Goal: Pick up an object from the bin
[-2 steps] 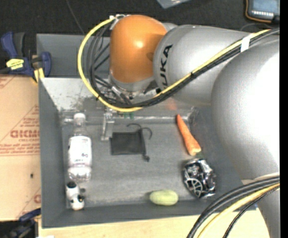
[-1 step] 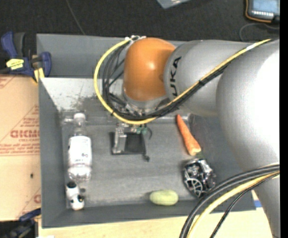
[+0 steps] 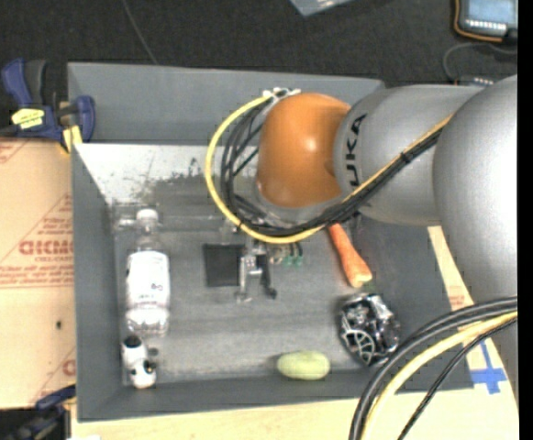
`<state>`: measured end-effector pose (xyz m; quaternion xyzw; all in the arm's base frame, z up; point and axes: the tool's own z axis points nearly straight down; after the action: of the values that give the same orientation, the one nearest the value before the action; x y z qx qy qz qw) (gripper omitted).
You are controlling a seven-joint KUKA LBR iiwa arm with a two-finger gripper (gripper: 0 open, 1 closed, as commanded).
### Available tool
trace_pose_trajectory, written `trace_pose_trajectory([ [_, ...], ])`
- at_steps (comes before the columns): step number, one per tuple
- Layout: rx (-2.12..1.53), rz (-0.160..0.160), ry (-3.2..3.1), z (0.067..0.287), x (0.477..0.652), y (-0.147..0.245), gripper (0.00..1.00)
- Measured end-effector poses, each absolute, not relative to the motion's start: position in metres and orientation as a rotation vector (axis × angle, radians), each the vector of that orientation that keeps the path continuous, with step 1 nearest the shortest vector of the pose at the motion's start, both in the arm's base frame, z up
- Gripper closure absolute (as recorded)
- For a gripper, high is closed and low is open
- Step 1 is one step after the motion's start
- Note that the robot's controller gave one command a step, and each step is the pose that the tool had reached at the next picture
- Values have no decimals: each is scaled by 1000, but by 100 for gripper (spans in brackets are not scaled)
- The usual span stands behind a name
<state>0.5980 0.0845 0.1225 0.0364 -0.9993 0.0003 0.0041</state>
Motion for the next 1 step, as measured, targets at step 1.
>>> trace_pose_trajectory([
  [1,225,-3,-3141,77,618,61,100],
])
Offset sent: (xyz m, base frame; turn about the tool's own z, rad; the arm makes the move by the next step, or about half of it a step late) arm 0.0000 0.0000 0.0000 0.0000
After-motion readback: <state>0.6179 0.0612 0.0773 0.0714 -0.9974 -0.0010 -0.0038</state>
